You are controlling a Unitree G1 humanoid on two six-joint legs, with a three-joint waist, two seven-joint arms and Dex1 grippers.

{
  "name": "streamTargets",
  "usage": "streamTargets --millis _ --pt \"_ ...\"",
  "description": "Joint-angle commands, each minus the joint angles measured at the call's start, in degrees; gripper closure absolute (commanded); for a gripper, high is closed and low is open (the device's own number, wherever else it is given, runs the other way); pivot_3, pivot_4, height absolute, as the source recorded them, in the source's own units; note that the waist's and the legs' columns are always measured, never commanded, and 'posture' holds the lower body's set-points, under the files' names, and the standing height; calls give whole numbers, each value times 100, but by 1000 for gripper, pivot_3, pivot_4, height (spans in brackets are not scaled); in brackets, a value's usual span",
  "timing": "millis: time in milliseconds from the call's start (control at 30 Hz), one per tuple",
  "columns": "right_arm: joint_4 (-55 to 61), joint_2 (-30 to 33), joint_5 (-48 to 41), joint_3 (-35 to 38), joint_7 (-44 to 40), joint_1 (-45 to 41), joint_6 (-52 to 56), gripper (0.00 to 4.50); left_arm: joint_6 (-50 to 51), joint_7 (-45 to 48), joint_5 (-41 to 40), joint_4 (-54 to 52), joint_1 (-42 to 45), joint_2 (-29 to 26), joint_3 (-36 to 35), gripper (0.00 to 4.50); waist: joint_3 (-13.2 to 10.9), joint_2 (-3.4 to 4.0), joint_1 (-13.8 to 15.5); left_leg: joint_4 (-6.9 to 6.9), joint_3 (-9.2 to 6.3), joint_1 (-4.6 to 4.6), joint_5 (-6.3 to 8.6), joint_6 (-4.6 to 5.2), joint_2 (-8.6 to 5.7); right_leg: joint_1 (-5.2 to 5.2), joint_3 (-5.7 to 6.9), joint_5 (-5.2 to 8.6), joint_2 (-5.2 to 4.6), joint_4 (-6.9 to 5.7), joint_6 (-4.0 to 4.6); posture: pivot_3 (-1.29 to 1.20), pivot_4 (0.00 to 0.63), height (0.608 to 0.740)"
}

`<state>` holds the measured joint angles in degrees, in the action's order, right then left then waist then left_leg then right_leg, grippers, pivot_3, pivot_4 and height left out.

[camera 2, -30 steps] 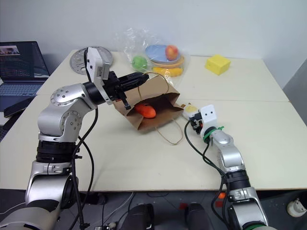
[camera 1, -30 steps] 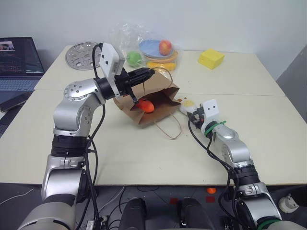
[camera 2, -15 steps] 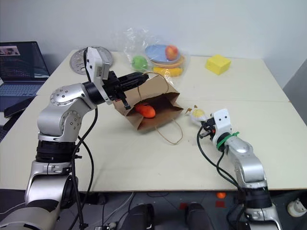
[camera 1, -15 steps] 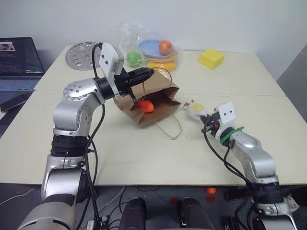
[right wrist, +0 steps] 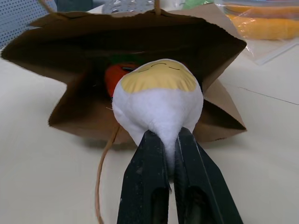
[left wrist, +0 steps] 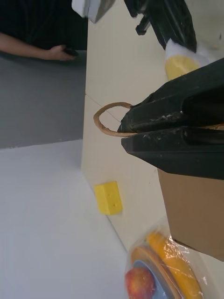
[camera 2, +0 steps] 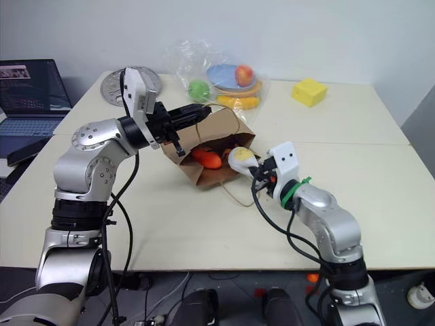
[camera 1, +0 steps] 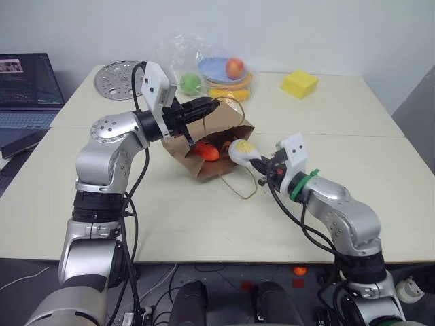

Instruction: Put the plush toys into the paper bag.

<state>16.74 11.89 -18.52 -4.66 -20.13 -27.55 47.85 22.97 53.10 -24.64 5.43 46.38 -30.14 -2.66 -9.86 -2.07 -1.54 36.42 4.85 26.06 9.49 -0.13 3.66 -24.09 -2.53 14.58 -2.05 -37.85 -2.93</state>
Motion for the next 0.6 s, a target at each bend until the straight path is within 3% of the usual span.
streamTargets --millis 33,333,600 --pt "-807 -303 223 -70 163 -576 -479 4466 -65 41 -44 -202 101 -38 -51 4500 0 0 -12 0 2 0 0 0 1 -1 0 -2 0 0 -4 0 150 740" --pt "-3513 -977 649 35 228 -1892 -2093 4466 52 140 -146 -364 42 -85 -81 4500 0 0 -33 -11 -1 -2 0 0 4 -6 4 -4 5 -5 -7 0 150 740" --pt "-5514 -1158 983 65 154 -2527 -3313 4466 86 115 -157 -424 4 -111 -91 4500 0 1 -27 -29 -3 -2 0 0 1 -7 5 -4 5 -3 -8 0 150 740"
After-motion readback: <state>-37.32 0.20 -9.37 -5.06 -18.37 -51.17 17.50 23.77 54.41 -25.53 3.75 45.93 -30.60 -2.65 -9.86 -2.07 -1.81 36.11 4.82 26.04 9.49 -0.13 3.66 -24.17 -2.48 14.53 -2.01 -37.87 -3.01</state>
